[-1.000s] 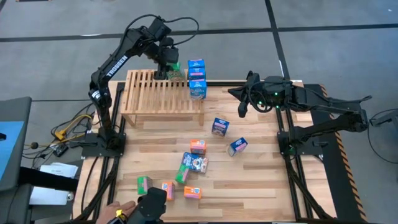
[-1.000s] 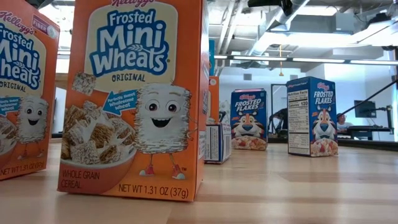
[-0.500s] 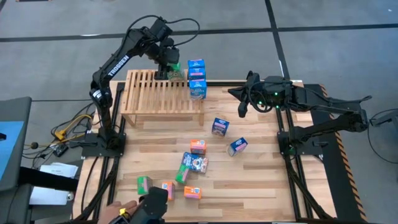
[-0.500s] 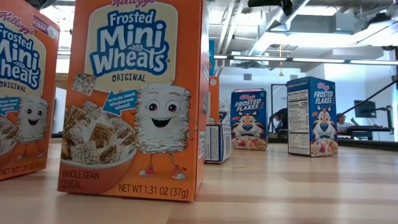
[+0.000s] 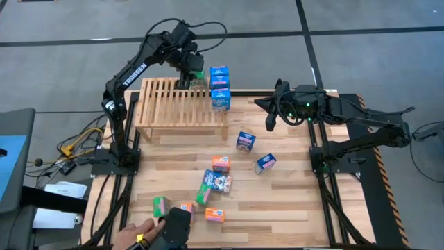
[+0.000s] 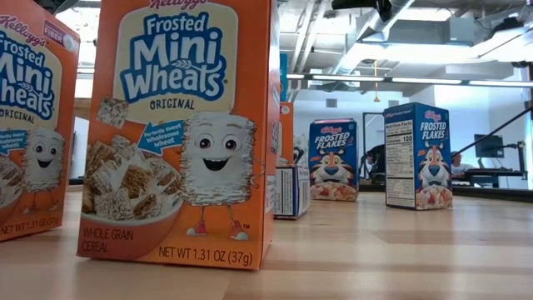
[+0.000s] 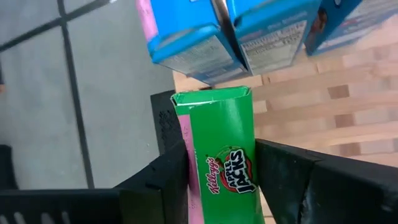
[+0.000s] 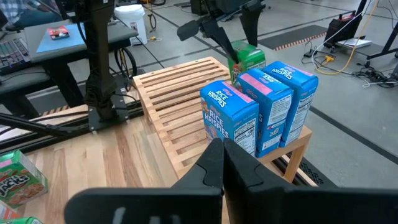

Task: Stack cereal on shelf
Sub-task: Put the top green cereal box on the shelf, then put the right green cereal box on the shelf aligned with the other green cereal box

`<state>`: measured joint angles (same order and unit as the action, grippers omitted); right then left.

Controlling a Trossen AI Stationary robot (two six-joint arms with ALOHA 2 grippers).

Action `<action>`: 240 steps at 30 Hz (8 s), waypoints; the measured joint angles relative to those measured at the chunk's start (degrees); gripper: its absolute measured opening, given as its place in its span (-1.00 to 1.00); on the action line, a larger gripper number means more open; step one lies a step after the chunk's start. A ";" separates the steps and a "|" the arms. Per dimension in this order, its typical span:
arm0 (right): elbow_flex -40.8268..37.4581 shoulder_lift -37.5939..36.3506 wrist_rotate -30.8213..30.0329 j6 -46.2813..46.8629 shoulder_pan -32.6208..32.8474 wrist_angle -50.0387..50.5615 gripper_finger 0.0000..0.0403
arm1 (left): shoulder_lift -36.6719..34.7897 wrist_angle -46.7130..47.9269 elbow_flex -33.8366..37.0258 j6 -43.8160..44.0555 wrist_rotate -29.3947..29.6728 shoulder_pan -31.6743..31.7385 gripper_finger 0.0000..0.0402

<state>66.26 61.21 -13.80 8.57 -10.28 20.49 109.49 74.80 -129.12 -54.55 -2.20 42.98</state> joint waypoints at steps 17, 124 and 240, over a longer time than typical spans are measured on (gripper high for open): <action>0.00 0.00 0.00 -0.02 0.00 0.00 -0.92 | -0.03 -1.03 0.00 1.93 3.69 0.00 0.35; -0.02 0.02 4.98 -1.29 -3.21 12.66 -0.92 | 8.72 -2.92 20.76 137.04 22.92 -74.71 0.38; -0.02 -0.02 4.73 -5.94 -15.30 3.85 -0.92 | 0.09 12.72 -5.60 8.61 -4.84 -2.45 -0.35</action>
<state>66.24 61.19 -9.07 2.63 -25.58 24.34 109.58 87.53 -134.72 -45.94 -7.04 40.53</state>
